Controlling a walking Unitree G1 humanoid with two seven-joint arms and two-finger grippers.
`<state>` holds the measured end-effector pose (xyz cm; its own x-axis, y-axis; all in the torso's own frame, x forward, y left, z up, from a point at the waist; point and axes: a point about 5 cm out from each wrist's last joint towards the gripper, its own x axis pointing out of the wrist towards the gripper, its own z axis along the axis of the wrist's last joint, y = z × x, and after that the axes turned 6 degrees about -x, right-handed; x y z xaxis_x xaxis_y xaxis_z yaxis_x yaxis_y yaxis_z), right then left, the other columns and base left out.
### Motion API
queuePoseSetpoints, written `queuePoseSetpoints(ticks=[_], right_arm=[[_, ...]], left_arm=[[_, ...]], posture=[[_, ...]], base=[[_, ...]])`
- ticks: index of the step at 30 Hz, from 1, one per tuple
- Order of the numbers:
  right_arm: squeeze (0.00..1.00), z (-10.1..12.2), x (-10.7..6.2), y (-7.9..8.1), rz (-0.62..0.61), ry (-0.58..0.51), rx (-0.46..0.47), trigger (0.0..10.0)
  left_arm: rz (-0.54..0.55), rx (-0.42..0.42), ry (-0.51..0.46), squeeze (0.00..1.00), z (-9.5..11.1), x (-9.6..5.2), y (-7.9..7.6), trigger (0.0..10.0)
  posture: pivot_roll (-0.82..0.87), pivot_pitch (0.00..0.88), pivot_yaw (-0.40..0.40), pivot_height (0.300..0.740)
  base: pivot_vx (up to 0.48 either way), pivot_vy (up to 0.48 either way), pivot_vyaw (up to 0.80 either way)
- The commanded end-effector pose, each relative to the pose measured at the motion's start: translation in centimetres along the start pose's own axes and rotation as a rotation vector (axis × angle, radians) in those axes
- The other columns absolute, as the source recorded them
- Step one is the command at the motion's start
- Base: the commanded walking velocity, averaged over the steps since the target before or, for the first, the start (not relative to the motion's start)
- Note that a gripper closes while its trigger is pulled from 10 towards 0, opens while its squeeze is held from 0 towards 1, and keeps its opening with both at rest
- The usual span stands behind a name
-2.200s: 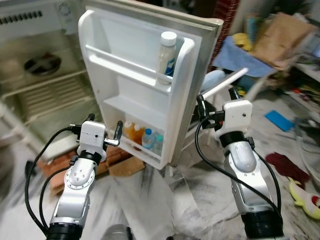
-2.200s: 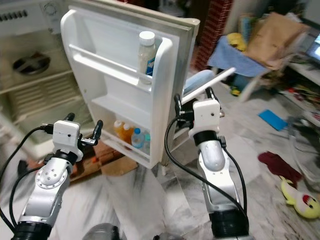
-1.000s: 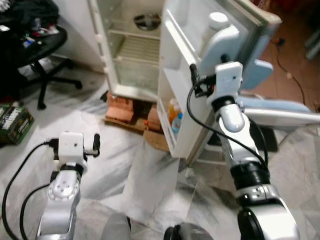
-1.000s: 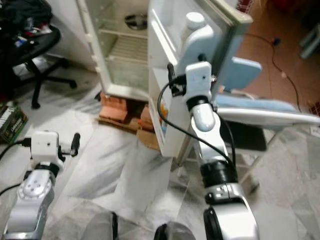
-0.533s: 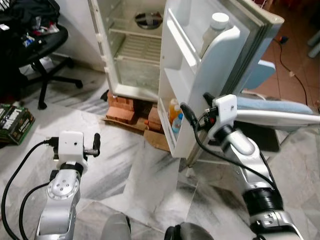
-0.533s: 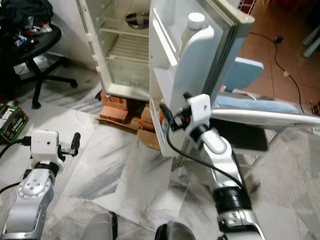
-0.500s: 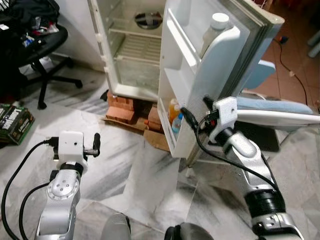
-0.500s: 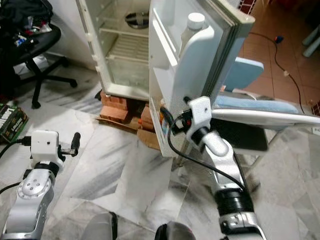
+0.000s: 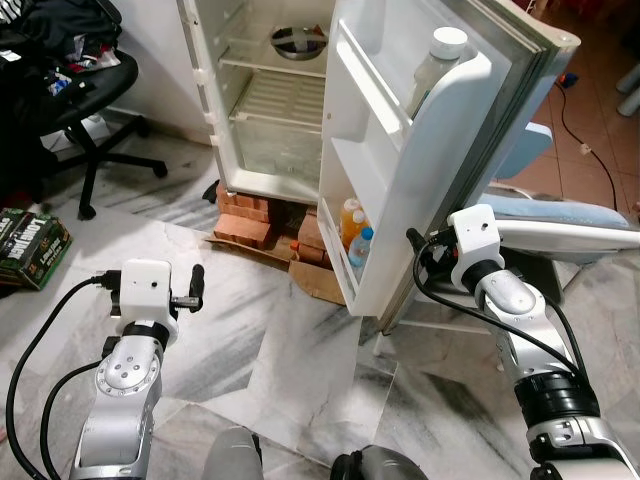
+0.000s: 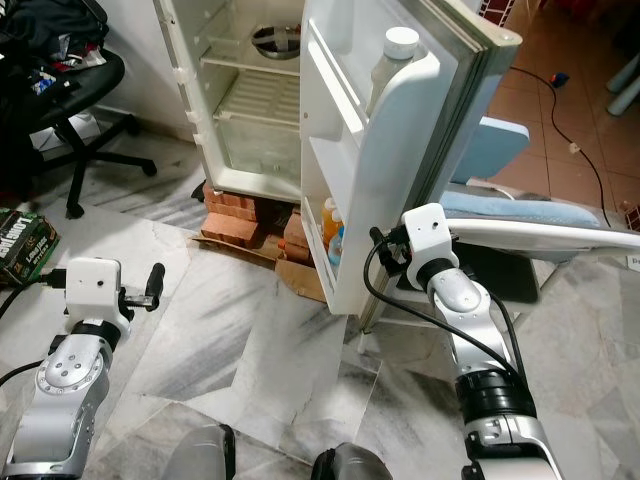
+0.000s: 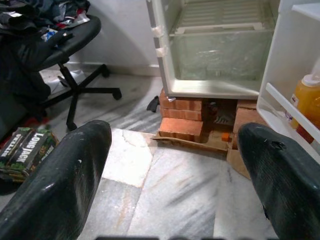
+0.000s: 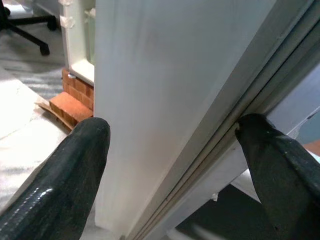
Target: Restocking fridge
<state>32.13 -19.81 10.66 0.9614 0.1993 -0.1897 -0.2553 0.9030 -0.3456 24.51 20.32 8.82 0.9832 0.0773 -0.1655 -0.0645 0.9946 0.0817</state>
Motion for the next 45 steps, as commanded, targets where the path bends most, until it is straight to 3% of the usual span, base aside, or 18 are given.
queuePoseSetpoints(ticks=[1,8,10,14,15,18,19,20,21,22,23,24,27,31,35,39,41,45], right_arm=[[0.00,-0.3,-0.8,-1.8,-0.030,0.039,-0.010,10.0],[0.00,-0.3,-0.9,-4.1,-0.122,0.087,-0.057,10.0],[0.00,0.5,-0.7,-4.9,-0.184,0.057,-0.052,10.0],[0.00,3.1,-0.1,-4.7,-0.180,-0.111,0.068,10.0],[0.00,5.5,0.1,-3.5,-0.080,-0.263,0.176,10.0],[0.00,7.4,0.0,-2.5,0.014,-0.371,0.259,10.0],[0.00,9.2,-0.5,-1.2,0.157,-0.467,0.305,10.0],[0.00,9.2,-0.5,-1.2,0.157,-0.467,0.305,10.0],[0.00,10.1,-1.0,-0.4,0.255,-0.511,0.363,10.0],[0.00,11.4,-2.4,1.1,0.457,-0.570,0.459,10.0],[0.00,11.4,-2.4,1.1,0.457,-0.570,0.459,10.0],[0.00,11.8,-3.6,1.9,0.604,-0.593,0.501,10.0],[0.00,11.6,-4.4,2.4,0.687,-0.588,0.524,10.0],[0.00,8.6,-3.8,2.3,0.602,-0.457,0.475,10.0],[0.00,4.8,-3.0,1.8,0.415,-0.275,0.421,10.0],[0.00,3.6,-2.9,1.9,0.356,-0.230,0.379,10.0],[0.00,2.5,-2.7,1.7,0.165,-0.204,0.362,10.0],[0.00,2.0,-2.9,2.0,-0.005,-0.207,0.361,10.0]], left_arm=[[0.009,0.006,0.015,0.00,-0.1,-0.1,0.3,10.0],[-0.002,0.007,0.016,0.00,-0.1,0.1,0.1,10.0],[-0.002,0.007,0.015,0.00,0.0,0.1,0.1,10.0],[-0.005,0.008,0.017,0.00,-0.1,0.2,0.1,10.0],[-0.008,0.009,0.017,0.00,-0.1,0.2,0.0,10.0],[-0.010,0.010,0.017,0.00,0.0,0.3,0.0,10.0],[-0.011,0.011,0.016,0.00,0.0,0.3,0.0,10.0],[-0.011,0.011,0.016,0.00,0.0,0.3,0.0,10.0],[-0.011,0.011,0.016,0.00,0.0,0.3,0.0,10.0],[-0.010,0.012,0.016,0.00,0.0,0.3,0.0,10.0],[-0.010,0.012,0.016,0.00,0.0,0.3,0.0,10.0],[-0.010,0.011,0.016,0.00,-0.1,0.3,0.0,10.0],[-0.011,0.011,0.017,0.00,-0.1,0.3,0.0,10.0],[-0.015,0.009,0.020,0.00,-0.2,0.2,-0.1,10.0],[-0.024,0.009,0.022,0.00,-0.2,0.3,-0.3,10.0],[-0.028,0.007,0.023,0.00,-0.3,0.4,-0.4,10.0],[-0.057,0.012,0.016,0.00,-0.3,0.5,-0.6,10.0],[-0.073,-0.013,0.012,0.00,-0.3,0.5,-0.8,10.0]], posture=[[0.09,0.101,-0.043,0.740],[0.08,0.097,-0.037,0.740],[0.08,0.099,-0.035,0.740],[0.08,0.099,-0.035,0.740],[0.08,0.099,-0.033,0.740],[0.08,0.099,-0.033,0.740],[0.09,0.098,-0.034,0.740],[0.09,0.098,-0.034,0.740],[0.09,0.098,-0.034,0.740],[0.09,0.097,-0.035,0.740],[0.09,0.097,-0.035,0.740],[0.09,0.098,-0.036,0.740],[0.08,0.098,-0.037,0.740],[0.08,0.099,-0.035,0.740],[0.07,0.098,-0.035,0.740],[0.07,0.095,-0.035,0.740],[0.07,0.089,-0.036,0.740],[0.06,0.082,-0.037,0.740]], base=[[0.000,0.000,0.00],[0.000,0.000,0.00],[0.000,0.000,0.00],[0.000,0.000,0.00],[0.000,0.000,0.00],[0.000,0.000,0.00],[0.000,0.000,0.00],[0.000,0.000,0.00],[0.000,0.000,0.00],[0.000,0.000,0.00],[0.000,0.000,0.00],[0.000,0.000,0.00],[0.000,0.000,0.00],[0.000,0.000,0.00],[0.000,0.000,0.00],[0.000,0.000,0.00],[0.000,0.000,0.00],[0.000,0.000,0.00]])
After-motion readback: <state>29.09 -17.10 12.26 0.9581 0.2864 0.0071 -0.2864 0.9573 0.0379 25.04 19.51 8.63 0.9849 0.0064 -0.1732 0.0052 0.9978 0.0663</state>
